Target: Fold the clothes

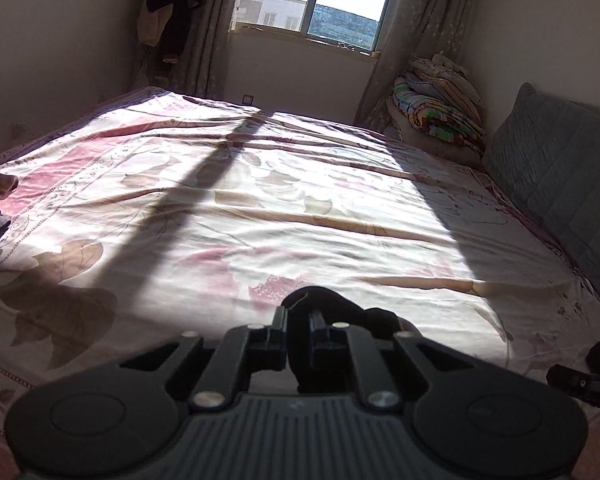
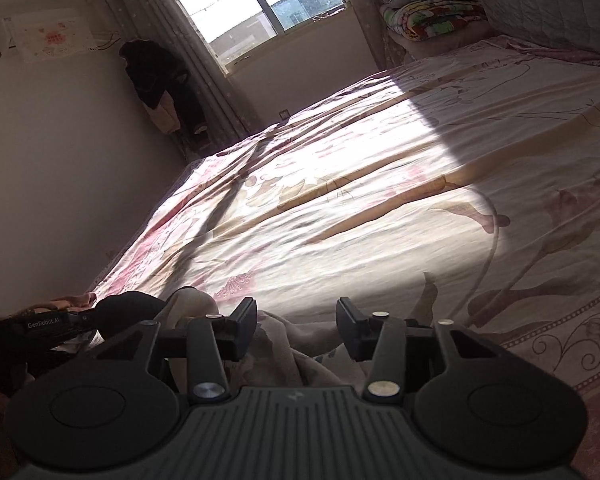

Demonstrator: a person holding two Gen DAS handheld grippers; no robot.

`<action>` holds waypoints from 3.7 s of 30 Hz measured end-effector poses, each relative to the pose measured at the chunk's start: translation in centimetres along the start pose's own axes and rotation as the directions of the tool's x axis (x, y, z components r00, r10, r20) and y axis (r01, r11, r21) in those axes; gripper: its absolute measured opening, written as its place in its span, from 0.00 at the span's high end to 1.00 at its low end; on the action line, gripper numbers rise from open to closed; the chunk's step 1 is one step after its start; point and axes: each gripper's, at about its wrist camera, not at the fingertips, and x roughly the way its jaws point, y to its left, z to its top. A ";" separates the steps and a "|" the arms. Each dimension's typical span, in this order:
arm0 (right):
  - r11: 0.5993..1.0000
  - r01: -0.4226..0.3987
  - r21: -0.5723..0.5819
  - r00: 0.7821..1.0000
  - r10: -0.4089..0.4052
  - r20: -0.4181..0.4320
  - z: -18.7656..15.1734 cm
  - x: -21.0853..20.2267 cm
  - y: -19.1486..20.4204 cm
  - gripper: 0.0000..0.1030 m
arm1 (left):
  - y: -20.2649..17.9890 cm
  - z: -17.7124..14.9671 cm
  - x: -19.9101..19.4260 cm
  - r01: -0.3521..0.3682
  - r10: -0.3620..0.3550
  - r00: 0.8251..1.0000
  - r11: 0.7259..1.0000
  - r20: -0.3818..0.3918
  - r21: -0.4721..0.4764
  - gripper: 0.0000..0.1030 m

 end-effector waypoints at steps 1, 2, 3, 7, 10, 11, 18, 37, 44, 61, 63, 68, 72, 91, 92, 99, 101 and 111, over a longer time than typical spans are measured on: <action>0.999 0.041 0.010 0.999 -0.041 -0.012 0.0 0.4 -0.6 0.52 | 0.3 0.5 0.2 -0.018 0.018 1.000 1.000 0.005 0.008 0.91; 0.996 0.085 0.018 0.996 -0.084 -0.035 -0.1 0.9 -1.2 0.52 | 0.6 1.0 0.4 -0.035 0.034 0.999 0.999 0.010 0.016 0.91; 0.993 0.120 0.019 0.991 -0.119 -0.068 -0.3 1.5 -1.7 0.52 | 0.9 1.5 0.5 -0.051 0.051 0.999 0.998 0.015 0.023 0.91; 0.971 0.237 0.016 0.956 -0.230 -0.183 -1.3 3.6 -3.6 0.52 | 2.0 3.9 0.8 -0.130 0.126 0.990 0.989 0.065 0.072 0.91; 0.967 0.252 0.015 0.944 -0.243 -0.223 -1.9 4.7 -4.3 0.52 | 2.7 5.8 1.5 -0.168 0.161 0.984 0.982 0.078 0.091 0.91; 0.966 0.256 0.013 0.941 -0.247 -0.231 -2.0 4.9 -4.4 0.52 | 2.8 6.2 1.7 -0.177 0.170 0.982 0.979 0.080 0.097 0.91; 0.964 0.267 0.006 0.933 -0.257 -0.252 -2.1 6.0 -4.6 0.52 | 3.8 7.8 4.4 -0.268 0.259 0.962 0.958 0.092 0.102 0.91; 0.968 0.252 -0.018 0.919 -0.245 -0.309 -3.0 7.7 -3.8 0.52 | 8.1 4.6 10.7 -0.304 0.300 0.951 0.952 -0.076 -0.040 0.78; 0.968 0.251 -0.015 0.919 -0.243 -0.309 -2.9 7.0 -3.7 0.52 | 7.2 2.8 8.6 -0.259 0.251 0.961 0.964 -0.116 -0.060 0.54; 0.967 0.256 0.014 0.913 -0.237 -0.333 -3.4 5.9 -3.8 0.52 | 4.4 -7.5 3.2 -0.098 0.035 0.948 0.978 -0.316 -0.185 0.46; 0.965 0.260 0.020 0.905 -0.237 -0.352 -3.7 6.0 -3.8 0.52 | 4.3 -8.7 2.5 -0.080 0.007 0.944 0.975 -0.329 -0.207 0.46; 0.963 0.271 -0.014 0.895 -0.257 -0.365 -4.4 6.3 -3.2 0.53 | 4.0 -11.1 2.0 -0.027 -0.056 0.944 0.969 -0.326 -0.244 0.46; 0.955 0.288 -0.075 0.892 -0.296 -0.341 -5.0 6.0 -2.5 0.72 | 3.9 -11.7 2.7 -0.009 -0.072 0.947 0.968 -0.313 -0.252 0.47; 0.823 0.443 -0.356 0.874 -0.485 -0.034 1.4 5.3 2.9 0.82 | 4.1 -11.1 4.3 -0.021 -0.032 0.945 0.987 -0.325 -0.158 0.87; 0.809 0.454 -0.375 0.869 -0.495 -0.017 1.8 5.5 3.2 0.82 | 4.0 -11.1 4.4 -0.018 -0.034 0.944 0.987 -0.327 -0.157 0.87; 0.712 0.501 -0.493 0.839 -0.539 0.073 4.0 7.5 4.9 0.82 | 3.6 -10.9 4.7 -0.008 -0.051 0.940 0.985 -0.337 -0.171 0.87; 0.690 0.512 -0.512 0.831 -0.548 0.094 4.5 8.1 5.2 0.82 | 3.6 -10.9 4.8 -0.006 -0.056 0.939 0.984 -0.339 -0.177 0.87; 0.706 0.523 -0.478 0.815 -0.578 0.038 5.9 12.4 2.8 0.81 | 3.8 -10.9 5.0 0.011 -0.079 0.934 0.981 -0.347 -0.193 0.87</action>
